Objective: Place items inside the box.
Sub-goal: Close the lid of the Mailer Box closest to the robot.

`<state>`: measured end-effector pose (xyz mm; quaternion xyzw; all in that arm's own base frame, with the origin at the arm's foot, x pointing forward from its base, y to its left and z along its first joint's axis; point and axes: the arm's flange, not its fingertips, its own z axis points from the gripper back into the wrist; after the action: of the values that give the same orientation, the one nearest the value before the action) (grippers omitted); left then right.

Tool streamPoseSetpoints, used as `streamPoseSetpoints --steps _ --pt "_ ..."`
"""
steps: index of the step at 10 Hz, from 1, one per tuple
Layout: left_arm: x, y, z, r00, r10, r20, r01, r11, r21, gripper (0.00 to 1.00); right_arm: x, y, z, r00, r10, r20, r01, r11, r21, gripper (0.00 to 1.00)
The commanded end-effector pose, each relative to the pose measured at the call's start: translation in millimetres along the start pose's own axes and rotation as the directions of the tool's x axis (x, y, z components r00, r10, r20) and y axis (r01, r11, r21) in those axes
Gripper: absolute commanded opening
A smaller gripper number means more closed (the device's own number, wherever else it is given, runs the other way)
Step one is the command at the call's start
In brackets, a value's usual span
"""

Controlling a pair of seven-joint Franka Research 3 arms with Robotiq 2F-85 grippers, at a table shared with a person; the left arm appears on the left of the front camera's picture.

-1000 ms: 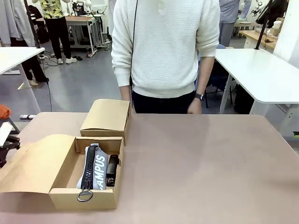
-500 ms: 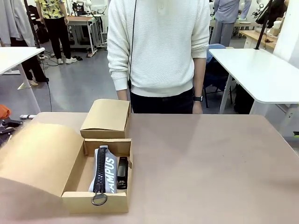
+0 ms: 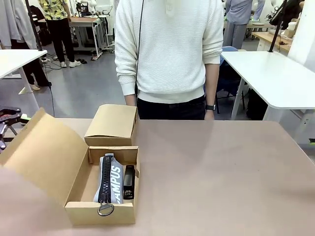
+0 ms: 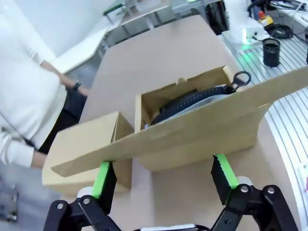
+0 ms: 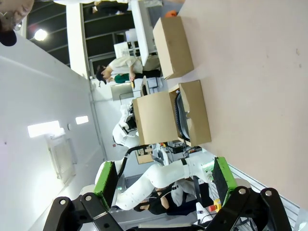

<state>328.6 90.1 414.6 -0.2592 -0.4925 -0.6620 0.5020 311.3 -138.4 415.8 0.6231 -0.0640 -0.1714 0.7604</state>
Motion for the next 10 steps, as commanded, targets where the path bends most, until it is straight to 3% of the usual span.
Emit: streamPoseSetpoints --steps 1,4,6,8,10 --pt "16 -43 -58 0.996 -0.083 0.018 0.084 0.992 -0.093 1.0 1 7 0 1.0 -0.017 0.006 0.017 1.0 0.02 1.0" --pt "26 -63 -124 0.996 -0.09 0.008 0.09 0.979 -0.184 1.0 1 7 0 1.0 -0.017 0.006 0.017 1.0 0.02 1.0" --pt "19 -88 -160 0.987 -0.151 -0.06 0.127 0.947 -0.296 1.0 1 7 0 1.0 -0.017 0.006 0.017 1.0 0.02 1.0" --pt "5 -100 -176 0.981 -0.157 -0.116 0.103 0.919 -0.38 1.0 1 7 0 1.0 -0.017 0.006 0.017 1.0 0.02 1.0" --pt "-1 -108 -183 0.973 -0.177 -0.15 0.109 0.92 -0.376 1.0 1 7 0 1.0 -0.017 0.006 0.017 1.0 0.02 1.0"
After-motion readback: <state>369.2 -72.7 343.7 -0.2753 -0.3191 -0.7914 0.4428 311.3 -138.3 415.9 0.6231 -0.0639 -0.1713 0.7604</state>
